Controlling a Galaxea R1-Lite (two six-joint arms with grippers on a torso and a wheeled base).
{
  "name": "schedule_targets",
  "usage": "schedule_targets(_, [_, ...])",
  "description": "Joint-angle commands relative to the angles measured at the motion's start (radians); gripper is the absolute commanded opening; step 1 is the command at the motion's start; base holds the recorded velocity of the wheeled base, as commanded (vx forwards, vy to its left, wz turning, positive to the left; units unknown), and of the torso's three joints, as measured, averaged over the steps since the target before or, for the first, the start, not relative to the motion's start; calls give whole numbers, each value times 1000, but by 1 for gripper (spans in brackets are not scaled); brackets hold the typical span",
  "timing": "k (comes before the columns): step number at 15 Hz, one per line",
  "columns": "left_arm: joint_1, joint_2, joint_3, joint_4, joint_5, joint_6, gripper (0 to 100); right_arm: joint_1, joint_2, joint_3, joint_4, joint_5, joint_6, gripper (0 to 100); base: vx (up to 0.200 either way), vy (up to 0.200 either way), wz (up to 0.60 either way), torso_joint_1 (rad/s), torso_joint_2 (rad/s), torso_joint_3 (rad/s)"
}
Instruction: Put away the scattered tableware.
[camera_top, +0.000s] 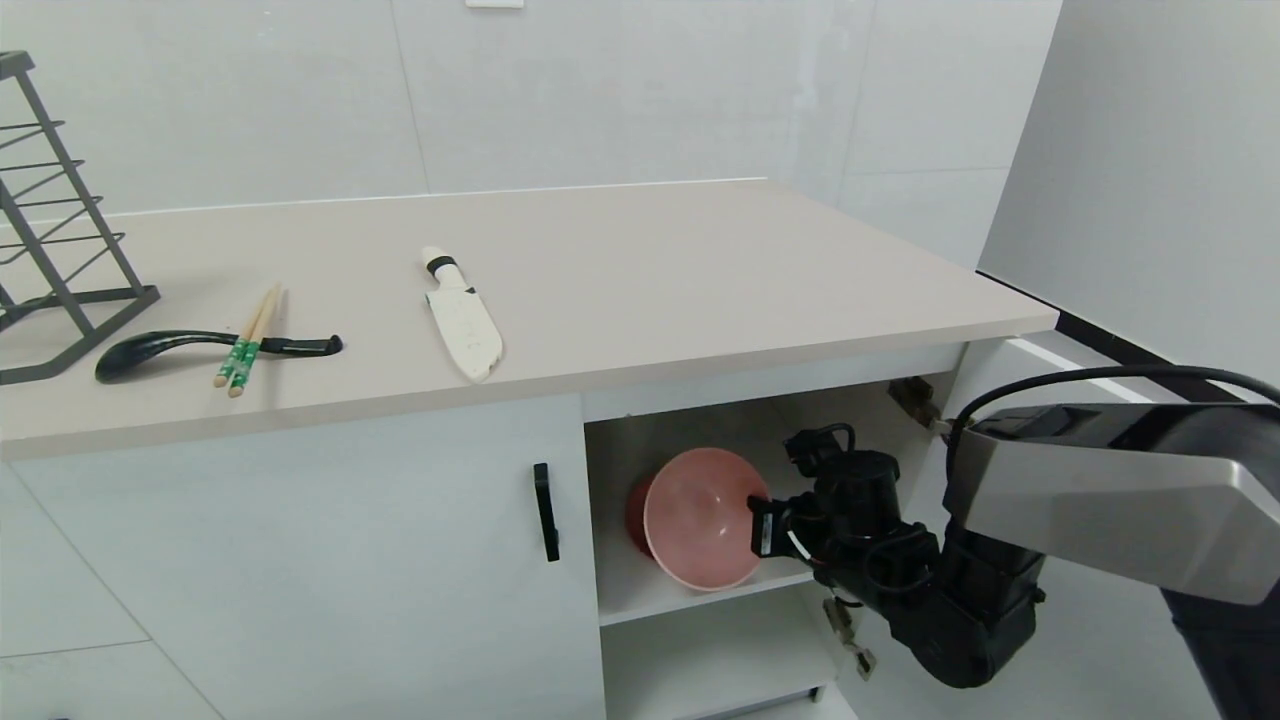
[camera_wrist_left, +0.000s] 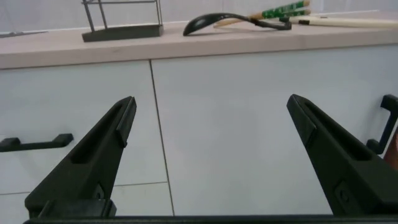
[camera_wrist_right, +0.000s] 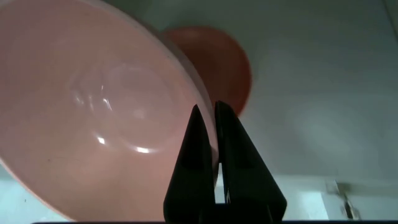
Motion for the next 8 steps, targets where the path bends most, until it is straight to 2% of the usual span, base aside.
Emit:
schedule_targets(1, [1,-2,16,7,0,-5,100,-2,52,-52,0,0,1,0,0,0,0,0,0,0])
schedule_targets(4, [1,-2,16,106,-22,-61,100,-19,95,-134,8,2,1,0,0,0,0,0,0,0])
schedule_targets(5, [1,-1,16,198,-88,-84,100,-24,108,-161,12,5,1,0,0,0,0,0,0,0])
schedule_targets(6, [1,-1,14,291,-172,-134,100,-27,121,-168,12,15,-1,0,0,0,0,0,0,0])
schedule_targets(7, [1,-1,5,302,-228,-149,100,-27,126,-168,11,17,-1,0,0,0,0,0,0,0])
schedule_targets(8, [4,-1,3,302,-278,-149,100,-31,129,-173,12,22,-1,0,0,0,0,0,0,0])
